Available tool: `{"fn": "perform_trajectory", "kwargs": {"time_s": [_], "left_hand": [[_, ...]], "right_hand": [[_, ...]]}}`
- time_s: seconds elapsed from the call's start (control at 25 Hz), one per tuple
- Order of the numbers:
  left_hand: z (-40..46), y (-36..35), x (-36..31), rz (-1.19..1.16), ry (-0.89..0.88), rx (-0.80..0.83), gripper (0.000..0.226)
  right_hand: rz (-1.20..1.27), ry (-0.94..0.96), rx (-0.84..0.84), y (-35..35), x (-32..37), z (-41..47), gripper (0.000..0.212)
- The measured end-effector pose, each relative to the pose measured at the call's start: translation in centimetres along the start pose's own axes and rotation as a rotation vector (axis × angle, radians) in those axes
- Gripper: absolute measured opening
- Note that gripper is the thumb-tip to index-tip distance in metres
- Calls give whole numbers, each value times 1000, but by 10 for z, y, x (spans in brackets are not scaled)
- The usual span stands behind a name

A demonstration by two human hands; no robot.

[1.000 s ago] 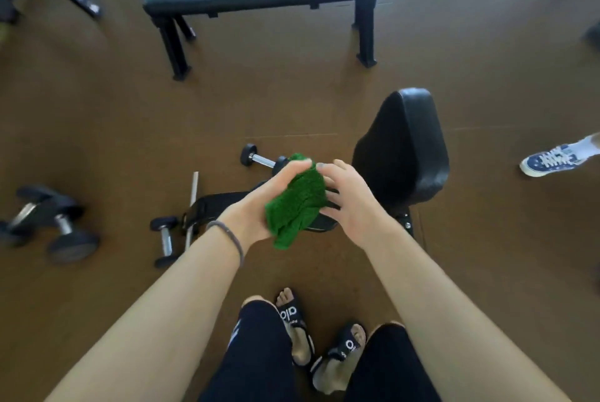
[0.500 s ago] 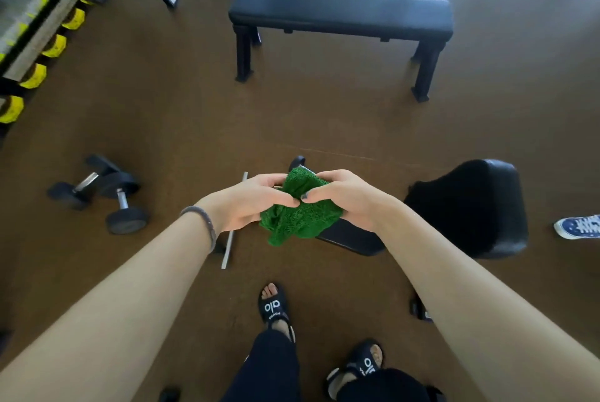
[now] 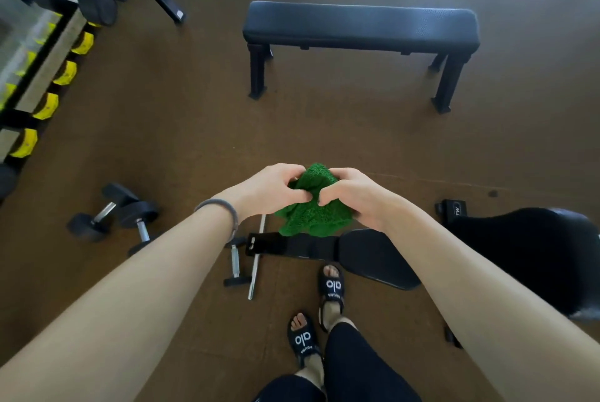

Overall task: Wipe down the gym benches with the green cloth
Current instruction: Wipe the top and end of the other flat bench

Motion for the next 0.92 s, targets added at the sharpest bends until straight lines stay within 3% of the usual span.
{"fn": "perform_trajectory", "kwargs": {"time_s": [0.24,0.4,0.56,0.8,0.92], "left_hand": [[64,59,-17,148,-39,-100,13],[98,103,-27,199,-54,-155,15],[143,156,-27,289,-97,-176,18],[243,256,5,380,-147,-124,16],[321,323,26,432,-204,-30,16]], "right_hand": [[-13,-49,29,36,45,74,40],[12,-43,-32,53,86,112,24],[4,-28,-107,59,124,161,35],[28,-35,-211,62,181,271,31],[158,-66,-319,59,212,348,27]]}}
Point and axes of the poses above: each hand's wrist, its own z-axis towards the middle knuckle, its own y-axis out of the back of the hand, x = y × z, the point moved 2 cm from there along z, towards the middle knuckle, and after that the axes turned 2 degrees about y, right-handed, at the moved point
